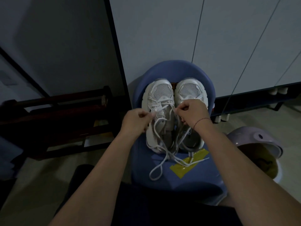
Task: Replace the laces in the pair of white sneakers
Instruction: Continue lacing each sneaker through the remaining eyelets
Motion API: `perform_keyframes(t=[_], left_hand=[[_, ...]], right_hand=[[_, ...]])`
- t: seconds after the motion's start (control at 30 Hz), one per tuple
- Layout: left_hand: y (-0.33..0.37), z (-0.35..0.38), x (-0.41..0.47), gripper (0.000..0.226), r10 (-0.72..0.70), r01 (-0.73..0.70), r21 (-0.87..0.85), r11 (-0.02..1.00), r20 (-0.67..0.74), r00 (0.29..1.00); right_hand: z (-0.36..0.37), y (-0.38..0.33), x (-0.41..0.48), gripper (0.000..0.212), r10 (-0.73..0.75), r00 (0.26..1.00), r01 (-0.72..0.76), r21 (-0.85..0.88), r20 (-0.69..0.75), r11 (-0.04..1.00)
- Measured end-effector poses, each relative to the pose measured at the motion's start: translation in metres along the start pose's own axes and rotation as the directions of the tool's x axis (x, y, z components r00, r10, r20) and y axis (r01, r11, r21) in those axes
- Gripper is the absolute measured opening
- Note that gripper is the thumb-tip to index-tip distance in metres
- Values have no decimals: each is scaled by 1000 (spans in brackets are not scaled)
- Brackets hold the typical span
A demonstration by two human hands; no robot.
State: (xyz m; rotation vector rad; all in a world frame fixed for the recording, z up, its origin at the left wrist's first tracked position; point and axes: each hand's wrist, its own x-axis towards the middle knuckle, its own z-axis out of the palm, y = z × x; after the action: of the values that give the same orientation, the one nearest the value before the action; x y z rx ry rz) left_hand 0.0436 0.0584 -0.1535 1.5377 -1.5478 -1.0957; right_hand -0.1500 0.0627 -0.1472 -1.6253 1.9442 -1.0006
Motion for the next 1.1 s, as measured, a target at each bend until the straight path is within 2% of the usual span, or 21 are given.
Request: perform_keyframes(t=[0.03,0.07,0.17,0.4,0.57,0.67,0.7,0.77,0.83,0.9,0.97,1.03,1.1], left_hand=[[-4,1,7,21,2,-3,-6,1000,-67,998],[-7,3,12,24,-8,8,-5,1000,-70,997],[-17,14,21,34,-49,50,-15,999,8,999],[-24,21,26,17,49,-50,-20,999,-72,996],[-22,17,25,5,26,-31,-41,999,-117,993],[-10,12,22,8,39,-38,14,999,-113,993],[-4,10,19,11,66,-64,16,998,-92,994],[11,6,11,19,144,-144,-27,989,-1,990],[24,5,-1,23,212,-202,-82,976,126,969],[29,2,-9,22,241,-227,-95,969,178,954],[32,-6,-12,23,221,-205,-101,973,180,959],[32,-18,-12,27,168,-150,-117,982,171,971],[31,-32,-11,28,124,-105,-128,986,151,981]], right_hand=[[0,0,-1,18,-4,1000,4,-1,6,1000],[1,-1,-2,15,-5,1000,5,2,11,1000],[1,-1,-4,12,-17,1000,17,18,15,1000],[3,3,-3,11,-34,999,35,18,-13,999],[4,3,-4,11,-46,999,46,8,-5,999],[3,-1,-8,7,-60,997,61,17,-39,998],[3,-3,-9,5,-97,992,99,17,-79,995],[1,-14,-13,19,-266,956,268,-7,-127,963],[1,-27,-16,36,-426,904,427,110,-41,897],[3,-32,-19,37,-456,884,424,233,105,875],[3,-30,-17,23,-419,892,386,197,168,901],[1,-24,-11,7,-329,937,301,209,116,930],[-2,-17,-3,15,-131,991,123,392,-5,912]])
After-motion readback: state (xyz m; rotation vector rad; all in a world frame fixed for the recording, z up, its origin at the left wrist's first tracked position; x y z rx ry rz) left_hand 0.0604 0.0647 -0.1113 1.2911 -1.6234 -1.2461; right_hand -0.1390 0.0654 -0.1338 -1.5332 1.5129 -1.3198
